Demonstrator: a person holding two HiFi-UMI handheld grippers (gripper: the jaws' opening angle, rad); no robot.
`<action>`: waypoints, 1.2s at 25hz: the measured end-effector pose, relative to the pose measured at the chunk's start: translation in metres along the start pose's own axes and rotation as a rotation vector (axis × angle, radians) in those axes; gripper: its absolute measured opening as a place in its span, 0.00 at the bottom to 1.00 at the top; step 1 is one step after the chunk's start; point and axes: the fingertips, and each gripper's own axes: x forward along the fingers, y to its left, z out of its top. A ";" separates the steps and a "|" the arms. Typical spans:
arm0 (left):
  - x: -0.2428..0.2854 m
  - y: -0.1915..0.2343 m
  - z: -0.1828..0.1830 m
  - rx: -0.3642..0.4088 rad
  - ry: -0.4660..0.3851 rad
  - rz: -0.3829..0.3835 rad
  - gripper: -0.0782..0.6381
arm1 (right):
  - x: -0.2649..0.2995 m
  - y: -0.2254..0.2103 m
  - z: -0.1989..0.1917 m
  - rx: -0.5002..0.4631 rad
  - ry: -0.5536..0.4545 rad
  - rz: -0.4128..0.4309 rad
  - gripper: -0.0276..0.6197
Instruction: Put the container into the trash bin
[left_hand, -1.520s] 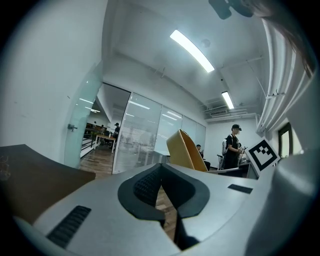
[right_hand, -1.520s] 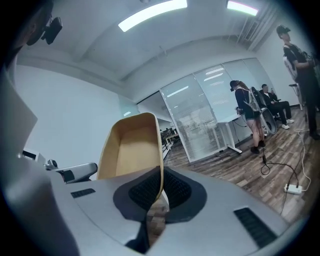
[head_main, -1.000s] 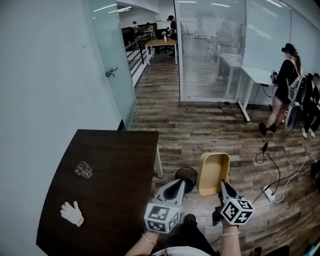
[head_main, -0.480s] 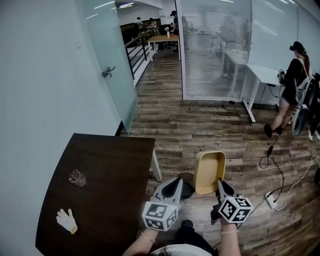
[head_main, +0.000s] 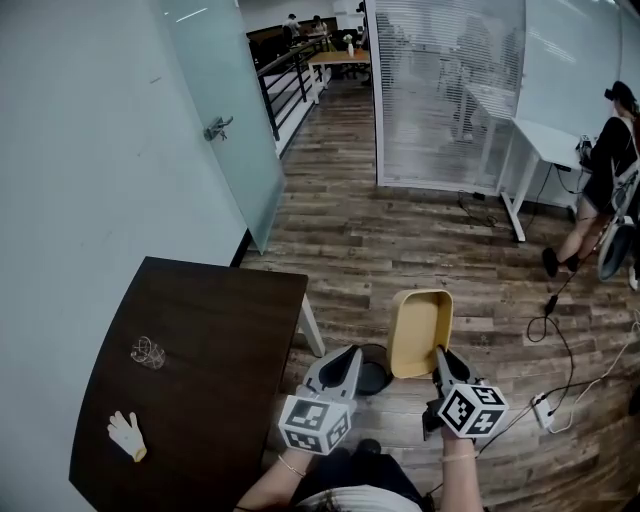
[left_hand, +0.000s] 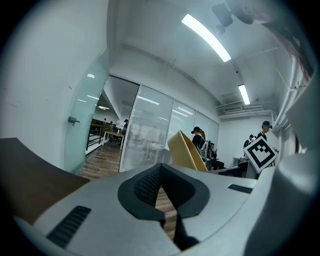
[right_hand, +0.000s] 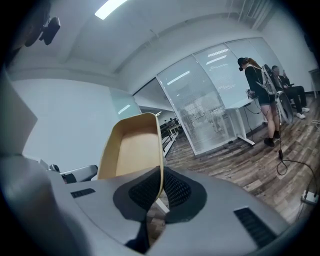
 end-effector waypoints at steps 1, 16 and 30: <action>0.005 0.003 -0.002 0.000 0.006 0.004 0.13 | 0.006 -0.002 0.001 0.002 0.004 0.004 0.07; 0.073 0.072 -0.008 0.015 0.054 -0.011 0.13 | 0.101 -0.018 -0.002 -0.060 0.115 -0.010 0.07; 0.131 0.147 -0.064 -0.055 0.122 0.003 0.13 | 0.213 -0.051 -0.064 -0.243 0.328 -0.015 0.07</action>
